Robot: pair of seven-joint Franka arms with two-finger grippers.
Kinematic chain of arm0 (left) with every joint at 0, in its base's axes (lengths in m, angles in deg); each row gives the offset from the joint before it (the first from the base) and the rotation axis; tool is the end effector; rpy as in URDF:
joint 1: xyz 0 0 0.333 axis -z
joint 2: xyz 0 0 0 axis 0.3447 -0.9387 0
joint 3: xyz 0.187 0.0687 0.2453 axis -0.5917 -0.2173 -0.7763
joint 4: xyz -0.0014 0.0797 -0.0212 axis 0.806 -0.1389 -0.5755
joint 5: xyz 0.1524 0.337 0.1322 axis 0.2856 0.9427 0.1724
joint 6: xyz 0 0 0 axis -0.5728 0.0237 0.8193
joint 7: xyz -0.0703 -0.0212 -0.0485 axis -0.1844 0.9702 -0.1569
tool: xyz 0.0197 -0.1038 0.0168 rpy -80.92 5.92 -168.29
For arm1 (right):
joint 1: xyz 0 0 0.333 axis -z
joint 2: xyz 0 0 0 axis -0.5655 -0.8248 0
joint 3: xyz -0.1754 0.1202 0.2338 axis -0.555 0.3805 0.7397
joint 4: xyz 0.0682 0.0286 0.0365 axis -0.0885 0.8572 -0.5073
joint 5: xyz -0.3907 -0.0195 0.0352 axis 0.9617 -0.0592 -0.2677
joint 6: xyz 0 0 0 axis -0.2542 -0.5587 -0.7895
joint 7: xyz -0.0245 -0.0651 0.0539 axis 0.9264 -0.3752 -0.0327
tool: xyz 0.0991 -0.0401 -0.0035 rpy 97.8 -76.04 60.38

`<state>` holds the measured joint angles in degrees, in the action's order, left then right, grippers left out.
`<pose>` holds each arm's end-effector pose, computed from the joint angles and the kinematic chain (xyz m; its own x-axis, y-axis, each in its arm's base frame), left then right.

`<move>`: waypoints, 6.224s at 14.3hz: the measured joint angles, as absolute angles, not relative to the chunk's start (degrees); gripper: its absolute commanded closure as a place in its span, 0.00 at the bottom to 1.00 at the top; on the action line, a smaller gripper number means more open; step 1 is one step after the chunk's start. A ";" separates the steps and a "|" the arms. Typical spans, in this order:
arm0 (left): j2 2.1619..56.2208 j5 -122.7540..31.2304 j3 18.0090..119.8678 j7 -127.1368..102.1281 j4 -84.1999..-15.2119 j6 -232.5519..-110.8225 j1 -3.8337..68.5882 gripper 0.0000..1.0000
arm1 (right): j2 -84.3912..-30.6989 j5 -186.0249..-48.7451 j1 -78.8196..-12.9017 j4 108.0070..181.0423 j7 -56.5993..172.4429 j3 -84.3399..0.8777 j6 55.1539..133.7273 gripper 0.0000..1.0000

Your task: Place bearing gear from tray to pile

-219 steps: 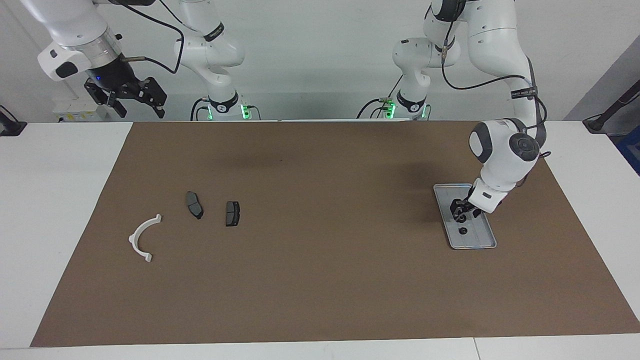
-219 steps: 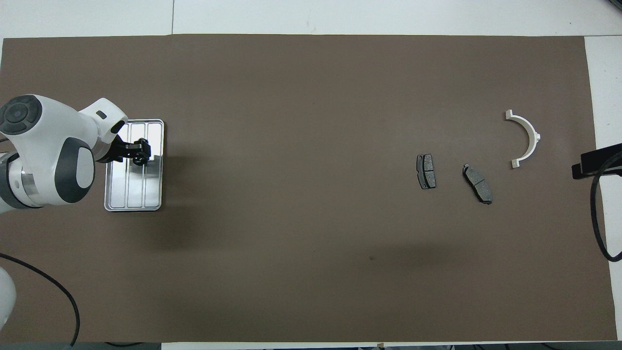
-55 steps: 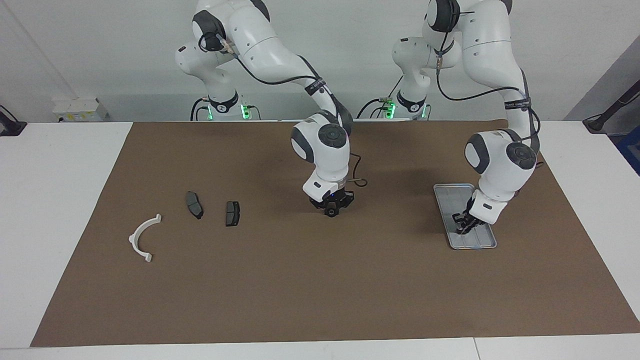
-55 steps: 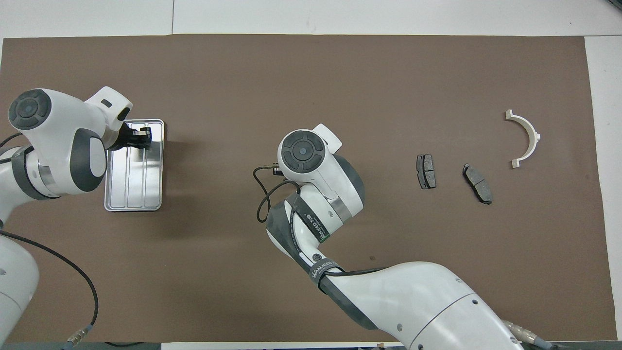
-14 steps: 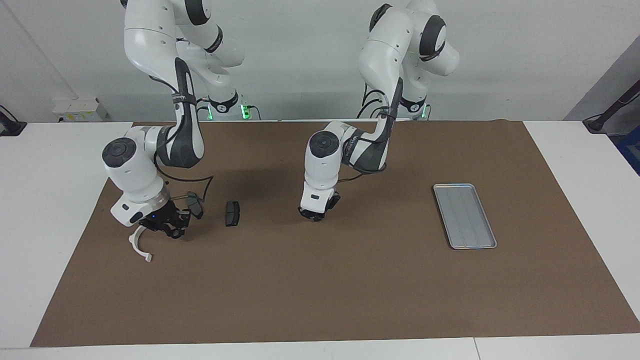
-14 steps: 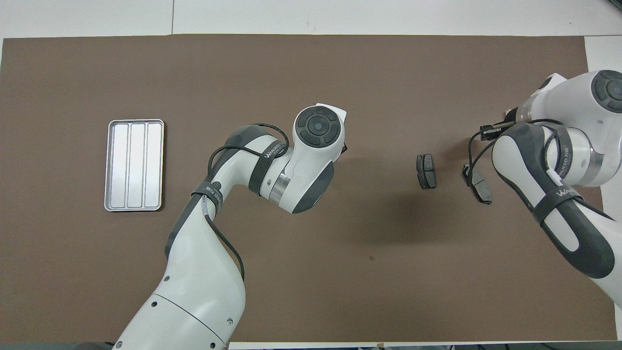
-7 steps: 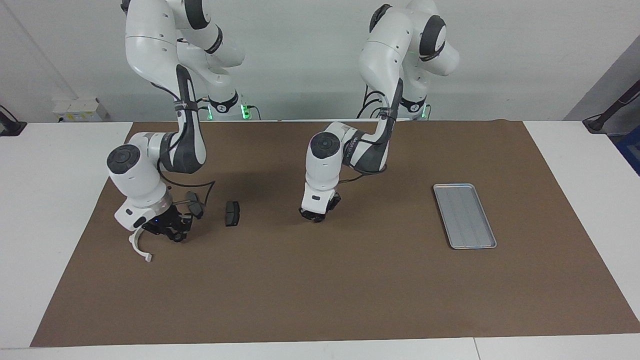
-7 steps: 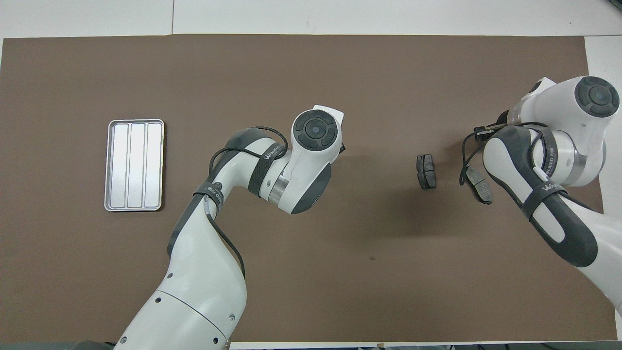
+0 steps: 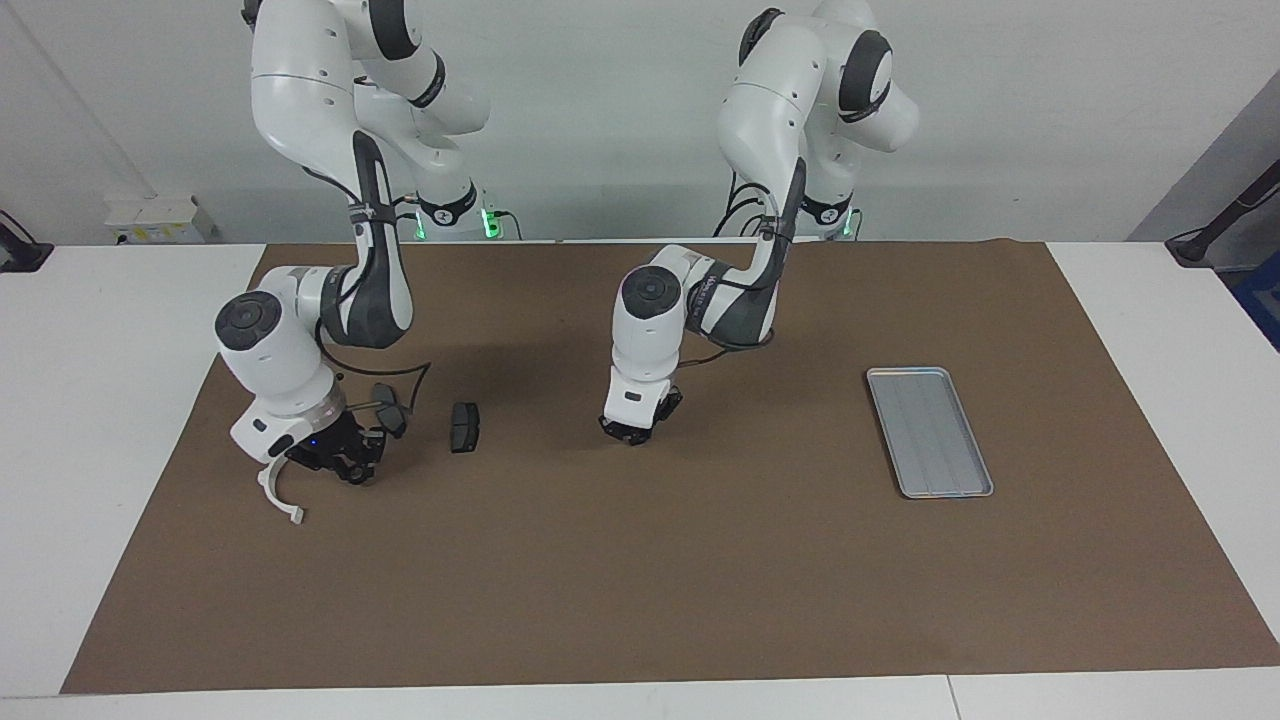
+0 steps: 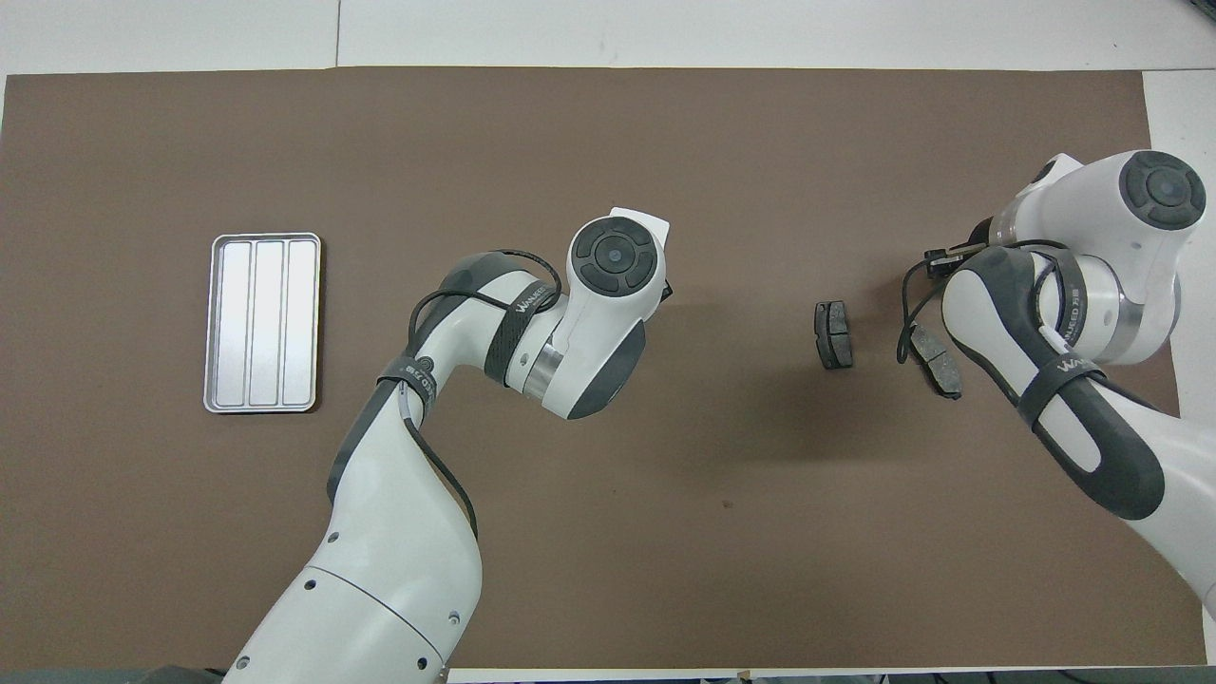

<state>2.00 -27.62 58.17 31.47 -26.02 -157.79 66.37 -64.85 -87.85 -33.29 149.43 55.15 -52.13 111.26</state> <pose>0.5473 -0.4617 0.2971 0.9191 0.3940 -0.0009 0.3936 -0.9182 0.0445 0.6336 -0.0458 0.3023 0.9929 0.1063 0.0526 0.1056 -0.9943 0.0175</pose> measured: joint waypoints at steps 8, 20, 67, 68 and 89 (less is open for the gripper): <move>4.03 -27.62 56.12 32.19 -24.14 -157.05 65.96 0.00 | -65.99 -87.85 -33.29 149.46 55.15 -52.12 111.72 0.92; 24.65 -27.54 54.09 5.76 -23.87 -132.45 41.95 0.00 | -59.06 -87.86 -34.14 147.85 56.84 -51.44 103.29 0.25; 38.46 -23.03 61.05 -21.41 -30.51 -122.10 22.79 0.00 | -71.51 -87.00 -68.94 142.00 105.98 -51.12 114.75 0.91; 38.60 -23.03 61.06 -21.43 -30.80 -122.10 22.79 0.00 | -71.52 -87.00 -68.94 141.99 105.98 -51.12 114.75 0.96; 39.05 -22.99 61.12 -21.56 -31.82 -122.55 22.80 0.00 | -65.87 -84.36 -43.03 132.02 68.53 -51.78 98.63 0.99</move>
<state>39.05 -22.99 61.12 -21.56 -31.82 -122.55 22.80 -65.87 -84.36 -43.03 132.02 68.53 -51.78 98.63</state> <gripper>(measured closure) 0.000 0.767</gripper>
